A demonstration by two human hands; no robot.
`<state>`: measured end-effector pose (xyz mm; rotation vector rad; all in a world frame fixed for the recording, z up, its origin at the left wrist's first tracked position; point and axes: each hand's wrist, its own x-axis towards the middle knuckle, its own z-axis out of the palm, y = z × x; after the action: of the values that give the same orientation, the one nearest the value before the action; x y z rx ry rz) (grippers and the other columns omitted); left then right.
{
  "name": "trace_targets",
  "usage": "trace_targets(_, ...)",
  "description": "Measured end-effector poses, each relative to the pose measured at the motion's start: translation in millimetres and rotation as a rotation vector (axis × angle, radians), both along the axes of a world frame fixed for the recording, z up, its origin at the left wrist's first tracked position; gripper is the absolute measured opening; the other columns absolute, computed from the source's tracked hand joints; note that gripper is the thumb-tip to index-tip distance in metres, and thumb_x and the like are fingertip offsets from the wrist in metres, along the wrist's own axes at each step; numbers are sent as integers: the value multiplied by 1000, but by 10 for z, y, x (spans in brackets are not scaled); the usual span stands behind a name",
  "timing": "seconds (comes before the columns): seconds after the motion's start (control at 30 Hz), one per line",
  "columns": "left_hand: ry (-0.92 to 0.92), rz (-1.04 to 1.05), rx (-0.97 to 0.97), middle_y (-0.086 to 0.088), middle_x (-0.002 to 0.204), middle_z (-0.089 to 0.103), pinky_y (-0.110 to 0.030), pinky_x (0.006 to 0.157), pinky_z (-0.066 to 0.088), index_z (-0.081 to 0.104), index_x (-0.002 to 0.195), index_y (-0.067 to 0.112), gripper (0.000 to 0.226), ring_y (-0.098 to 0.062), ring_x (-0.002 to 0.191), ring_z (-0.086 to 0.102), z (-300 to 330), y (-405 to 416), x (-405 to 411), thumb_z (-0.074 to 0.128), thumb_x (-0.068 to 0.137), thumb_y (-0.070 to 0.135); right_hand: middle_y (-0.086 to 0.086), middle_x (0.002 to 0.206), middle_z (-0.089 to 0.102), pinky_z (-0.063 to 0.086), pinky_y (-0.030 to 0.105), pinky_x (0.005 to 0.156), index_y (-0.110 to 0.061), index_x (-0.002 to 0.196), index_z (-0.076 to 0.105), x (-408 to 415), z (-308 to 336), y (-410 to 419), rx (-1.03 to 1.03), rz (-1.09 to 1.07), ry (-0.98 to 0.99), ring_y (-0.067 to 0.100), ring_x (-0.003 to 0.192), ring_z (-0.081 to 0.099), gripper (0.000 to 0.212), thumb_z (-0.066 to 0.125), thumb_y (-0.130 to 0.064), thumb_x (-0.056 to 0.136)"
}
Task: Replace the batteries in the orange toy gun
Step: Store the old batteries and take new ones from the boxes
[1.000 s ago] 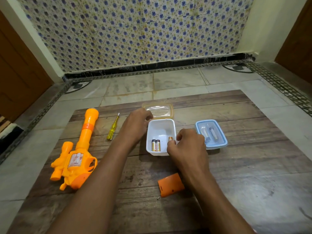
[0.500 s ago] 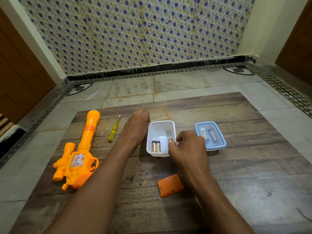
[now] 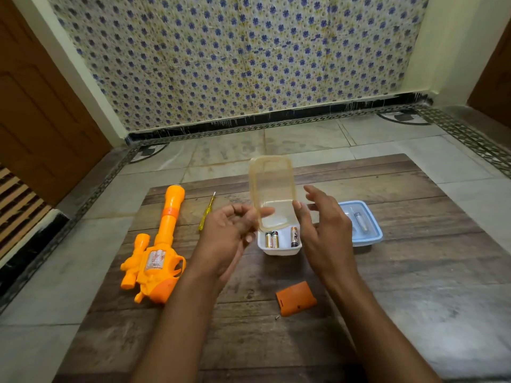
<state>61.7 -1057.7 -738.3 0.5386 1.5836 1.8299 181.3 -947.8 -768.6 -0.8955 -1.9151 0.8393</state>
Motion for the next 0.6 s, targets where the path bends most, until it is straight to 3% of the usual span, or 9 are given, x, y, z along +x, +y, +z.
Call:
trace_targets(0.07, -181, -23, 60, -24, 105, 76, -20, 51, 39, 54, 111, -10, 15, -14, 68, 66, -5, -70, 108, 53, 100, 1, 0, 115, 70, 59, 40, 82, -21, 132, 63, 1, 20, -31, -21, 38, 52, 14, 99, 68, 30, 57, -30, 104)
trace_targets(0.13, -225, -6, 47, -23, 104, 76, -20, 51, 41, 56, 113, -9, 18, -17, 74, 69, -31, -71, 154, 54, 101, 4, -3, 105, 72, 61, 42, 75, -21, 126, 66, -5, 21, -34, -23, 19, 48, 14, 89, 70, 26, 61, -28, 102)
trace_targets(0.23, 12, 124, -122, -12, 92, 79, -26, 58, 43, 67, 102, 5, 9, -14, 72, 66, -144, 13, 135, 60, 100, 10, 3, 94, 73, 60, 41, 74, -13, 122, 69, -5, -18, -12, -18, -49, -14, 15, 81, 68, 29, 67, -27, 97)
trace_targets(0.33, 279, 270, -285, 1, 78, 73, -28, 67, 49, 71, 87, 19, 13, -11, 72, 65, -264, 121, 138, 64, 97, 18, 9, 88, 74, 51, 29, 67, -5, 113, 72, -7, -58, -15, 10, -72, -122, 19, 78, 67, 29, 67, -29, 96)
trace_targets(0.43, 445, 336, -463, 6, 82, 70, -9, 57, 41, 69, 86, 18, 11, -5, 76, 64, -338, 229, 196, 66, 95, 23, 11, 85, 72, 36, 26, 65, -4, 99, 71, -63, -119, -5, 44, -105, -233, 21, 76, 63, 26, 65, -29, 96)
trace_targets(0.5, 489, 377, -526, 4, 88, 68, -7, 50, 37, 66, 87, 19, 9, -4, 76, 60, -380, 284, 233, 64, 95, 22, 12, 87, 69, 32, 27, 66, -4, 95, 69, -97, -154, 9, 61, -134, -285, 22, 77, 59, 26, 64, -29, 95)
trace_targets(0.6, 542, 417, -561, -1, 101, 66, -10, 56, 33, 61, 88, 21, 8, -11, 87, 60, -416, 342, 268, 61, 96, 21, 15, 99, 66, 33, 26, 72, -4, 109, 71, -105, -179, 22, 26, -137, -330, 24, 89, 61, 33, 62, -32, 96)
